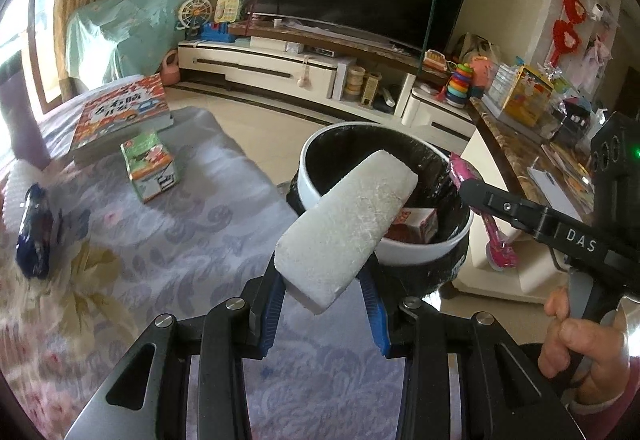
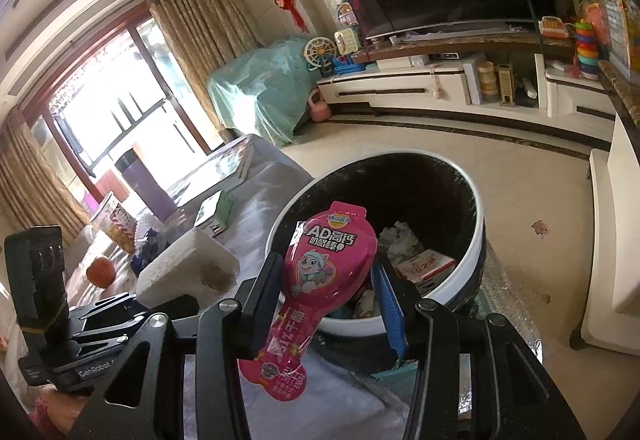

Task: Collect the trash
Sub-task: 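Carry the foam block and lollipop package over the trash bin with both tools, then open both tools to drop the foam block and lollipop package into the bin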

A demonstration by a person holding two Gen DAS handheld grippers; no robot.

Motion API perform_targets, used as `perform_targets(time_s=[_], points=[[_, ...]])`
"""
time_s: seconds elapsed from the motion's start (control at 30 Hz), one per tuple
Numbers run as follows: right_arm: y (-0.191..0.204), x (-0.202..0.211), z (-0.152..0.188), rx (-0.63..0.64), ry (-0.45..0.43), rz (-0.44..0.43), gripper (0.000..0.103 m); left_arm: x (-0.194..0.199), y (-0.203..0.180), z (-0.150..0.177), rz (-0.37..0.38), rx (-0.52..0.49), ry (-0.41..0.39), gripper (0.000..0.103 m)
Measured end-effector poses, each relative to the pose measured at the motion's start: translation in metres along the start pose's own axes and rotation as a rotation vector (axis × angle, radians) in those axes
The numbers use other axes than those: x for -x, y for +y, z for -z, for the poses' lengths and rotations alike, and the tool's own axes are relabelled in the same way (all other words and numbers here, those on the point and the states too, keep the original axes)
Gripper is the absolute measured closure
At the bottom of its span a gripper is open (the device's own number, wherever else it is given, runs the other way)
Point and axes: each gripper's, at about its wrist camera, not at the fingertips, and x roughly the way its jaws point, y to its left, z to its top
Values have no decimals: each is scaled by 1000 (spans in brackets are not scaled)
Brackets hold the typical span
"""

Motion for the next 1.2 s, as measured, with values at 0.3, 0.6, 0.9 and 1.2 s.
perform_targets(time_s=[0.3, 0.6, 0.9, 1.2], points=[[-11, -9, -10, -1, 9, 22, 56, -19, -6, -18, 1, -12, 13, 67], [-19, -19, -21, 9, 19, 40, 57, -38, -17, -37, -1, -44, 21, 67], [-27, -31, -29, 13, 41, 59, 56, -57, -21, -49, -8, -56, 44, 66], [-29, -38, -33, 17, 55, 70, 57, -73, -22, -56, -6, -38, 67, 65]])
